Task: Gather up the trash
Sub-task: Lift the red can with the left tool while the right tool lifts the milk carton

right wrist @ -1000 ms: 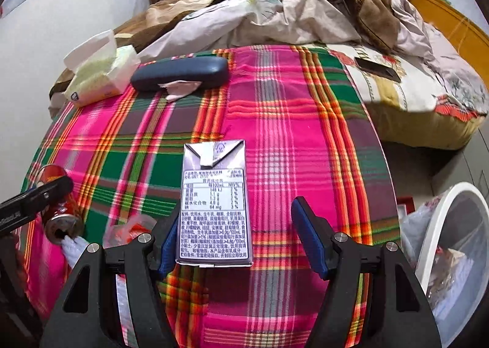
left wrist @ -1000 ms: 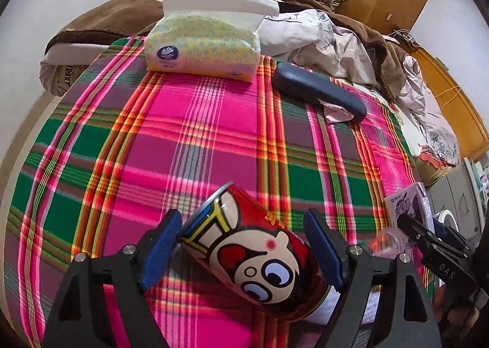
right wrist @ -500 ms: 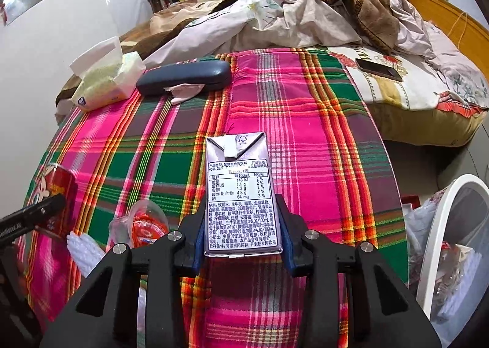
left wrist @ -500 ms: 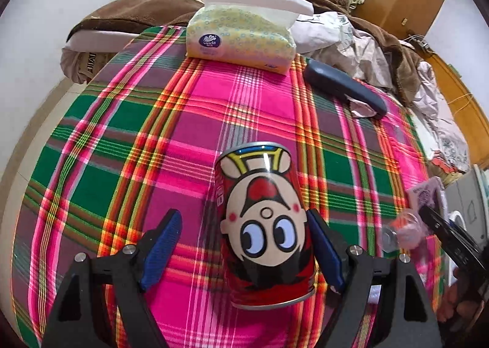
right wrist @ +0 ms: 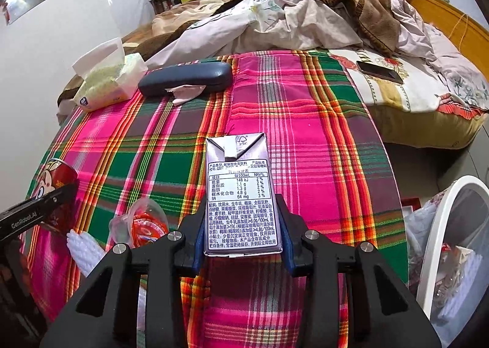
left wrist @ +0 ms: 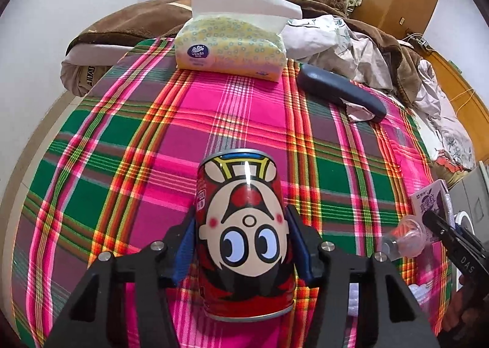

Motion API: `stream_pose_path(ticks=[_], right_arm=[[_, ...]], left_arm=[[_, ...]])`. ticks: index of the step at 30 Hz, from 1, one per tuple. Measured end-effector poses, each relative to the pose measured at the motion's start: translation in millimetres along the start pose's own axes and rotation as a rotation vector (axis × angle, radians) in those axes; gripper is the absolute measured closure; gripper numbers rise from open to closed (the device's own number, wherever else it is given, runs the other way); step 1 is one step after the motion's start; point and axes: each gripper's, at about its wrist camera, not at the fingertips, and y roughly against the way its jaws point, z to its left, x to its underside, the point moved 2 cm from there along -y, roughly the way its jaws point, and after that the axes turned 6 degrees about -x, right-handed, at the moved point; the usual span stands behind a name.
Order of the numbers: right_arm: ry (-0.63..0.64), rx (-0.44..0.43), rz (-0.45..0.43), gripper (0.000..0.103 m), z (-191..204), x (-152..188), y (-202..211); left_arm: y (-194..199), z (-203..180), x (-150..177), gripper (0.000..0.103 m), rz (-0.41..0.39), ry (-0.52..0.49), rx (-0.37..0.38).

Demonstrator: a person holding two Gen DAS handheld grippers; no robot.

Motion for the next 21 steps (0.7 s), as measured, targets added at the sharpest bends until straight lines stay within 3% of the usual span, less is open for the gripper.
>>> stream_pose_path(ticks=[21], right_arm=[[-0.002, -0.030, -0.088, 0.064, -13, 11, 49]], left_arm=[[71, -57, 26, 0.046, -0.105, -0.111, 0.080]])
